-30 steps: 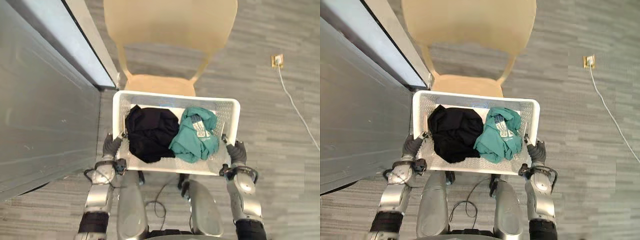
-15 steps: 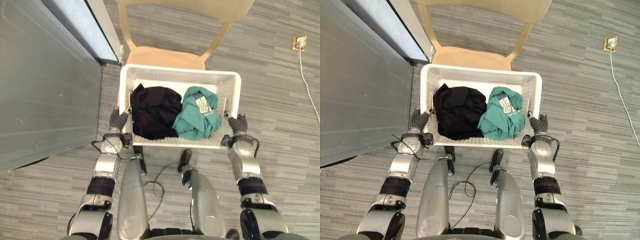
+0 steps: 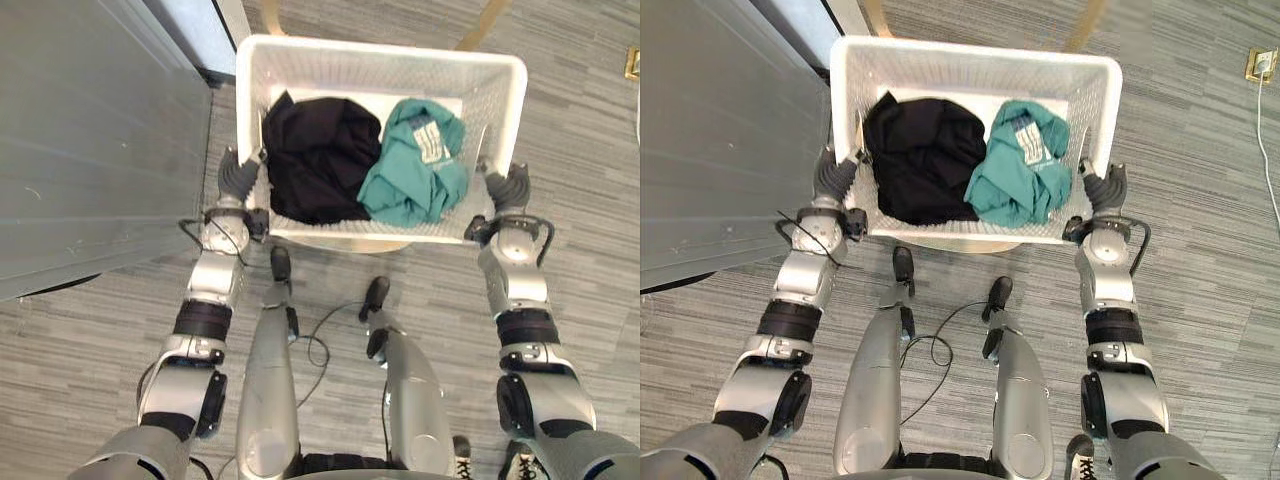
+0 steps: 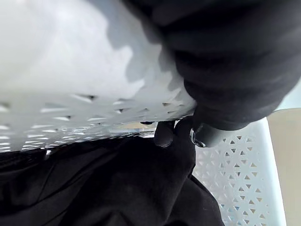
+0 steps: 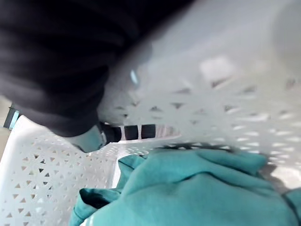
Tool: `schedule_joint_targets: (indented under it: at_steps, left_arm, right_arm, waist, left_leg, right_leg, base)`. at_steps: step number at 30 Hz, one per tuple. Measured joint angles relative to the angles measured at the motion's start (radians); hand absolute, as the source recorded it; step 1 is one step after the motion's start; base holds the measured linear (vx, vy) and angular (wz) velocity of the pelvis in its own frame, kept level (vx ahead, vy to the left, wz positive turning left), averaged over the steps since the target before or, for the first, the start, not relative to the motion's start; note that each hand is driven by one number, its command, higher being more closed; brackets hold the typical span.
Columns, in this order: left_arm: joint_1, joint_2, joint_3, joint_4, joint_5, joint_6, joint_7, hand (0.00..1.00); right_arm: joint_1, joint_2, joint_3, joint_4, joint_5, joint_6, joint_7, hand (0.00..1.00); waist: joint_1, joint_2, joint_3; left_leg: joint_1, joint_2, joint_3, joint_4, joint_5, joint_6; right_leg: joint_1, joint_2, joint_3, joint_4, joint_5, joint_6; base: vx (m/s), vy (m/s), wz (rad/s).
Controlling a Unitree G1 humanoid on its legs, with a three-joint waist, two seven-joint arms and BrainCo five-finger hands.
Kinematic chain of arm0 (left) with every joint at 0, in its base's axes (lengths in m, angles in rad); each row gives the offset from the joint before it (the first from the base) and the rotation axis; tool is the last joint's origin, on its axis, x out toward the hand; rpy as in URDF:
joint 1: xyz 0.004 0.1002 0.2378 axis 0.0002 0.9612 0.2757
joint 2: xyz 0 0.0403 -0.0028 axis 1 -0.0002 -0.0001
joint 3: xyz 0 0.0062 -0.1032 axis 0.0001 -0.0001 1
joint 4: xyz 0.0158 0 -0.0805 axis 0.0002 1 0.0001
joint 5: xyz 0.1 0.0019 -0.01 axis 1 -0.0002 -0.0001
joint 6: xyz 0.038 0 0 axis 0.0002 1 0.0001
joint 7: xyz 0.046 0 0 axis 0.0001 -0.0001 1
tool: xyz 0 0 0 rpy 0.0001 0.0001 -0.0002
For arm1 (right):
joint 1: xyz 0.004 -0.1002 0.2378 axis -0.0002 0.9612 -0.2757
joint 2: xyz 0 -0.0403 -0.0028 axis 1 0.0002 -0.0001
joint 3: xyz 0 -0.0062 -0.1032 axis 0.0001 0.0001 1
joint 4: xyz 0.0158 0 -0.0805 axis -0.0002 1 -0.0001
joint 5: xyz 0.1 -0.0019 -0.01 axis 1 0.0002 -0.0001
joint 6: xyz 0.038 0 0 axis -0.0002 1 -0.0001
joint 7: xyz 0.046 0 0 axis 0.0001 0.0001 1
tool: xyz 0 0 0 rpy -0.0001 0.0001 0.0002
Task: Pick up the laundry basket with both hands and put the clothes into the washing machine.
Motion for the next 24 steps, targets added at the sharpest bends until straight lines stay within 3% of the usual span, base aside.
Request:
schedule_joint_targets:
  at_steps: [6,16,17,18,24]
  left_arm:
    - [-0.119,0.043,0.0,0.032,-0.002,0.004,0.044,1.0]
    - [-0.126,0.05,0.0,0.031,-0.011,0.011,0.046,1.0]
    - [-0.124,0.05,0.0,0.031,-0.011,0.012,0.046,0.0]
    - [-0.123,0.05,0.0,0.031,-0.012,0.014,0.045,0.0]
    - [-0.123,0.08,-0.004,0.029,-0.056,0.02,0.022,0.0]
  right_arm:
    - [-0.097,-0.008,0.0,0.003,0.043,-0.002,-0.02,1.0]
    - [-0.09,-0.008,0.01,-0.001,0.048,0.007,-0.019,1.0]
    - [-0.079,-0.008,0.012,-0.009,0.048,0.008,-0.018,1.0]
    - [-0.062,-0.008,0.013,-0.011,0.048,0.009,-0.013,0.0]
    - [0.012,-0.006,0.016,-0.013,0.089,0.042,0.034,0.0]
  waist:
    - [0.025,0.006,0.007]
    - [0.028,0.006,0.007]
    - [0.027,0.006,0.007]
    - [0.027,0.006,0.007]
    - [0.026,0.005,0.007]
  left_leg:
    - [-0.004,0.0,0.003,-0.006,0.011,0.006]
    - [0.006,0.001,0.01,-0.007,0.01,0.005]
    - [0.007,0.002,0.012,-0.007,0.01,0.005]
    - [0.01,0.003,0.013,-0.009,0.01,0.005]
    - [0.031,0.004,0.022,-0.024,0.01,0.005]
  right_leg:
    - [0.0,0.002,-0.014,-0.005,0.001,-0.001]
    - [0.014,0.002,-0.02,-0.006,0.001,-0.001]
    - [0.015,0.002,-0.019,-0.007,0.001,-0.001]
    - [0.017,0.002,-0.019,-0.007,0.001,-0.001]
    - [0.035,0.002,-0.019,-0.013,0.001,-0.001]
  base:
    - [0.08,-0.058,0.03]
    - [0.04,-0.028,0.02]
    - [-0.02,-0.035,-0.02]
    - [0.0,0.0,0.0]
    - [-0.01,-0.036,0.01]
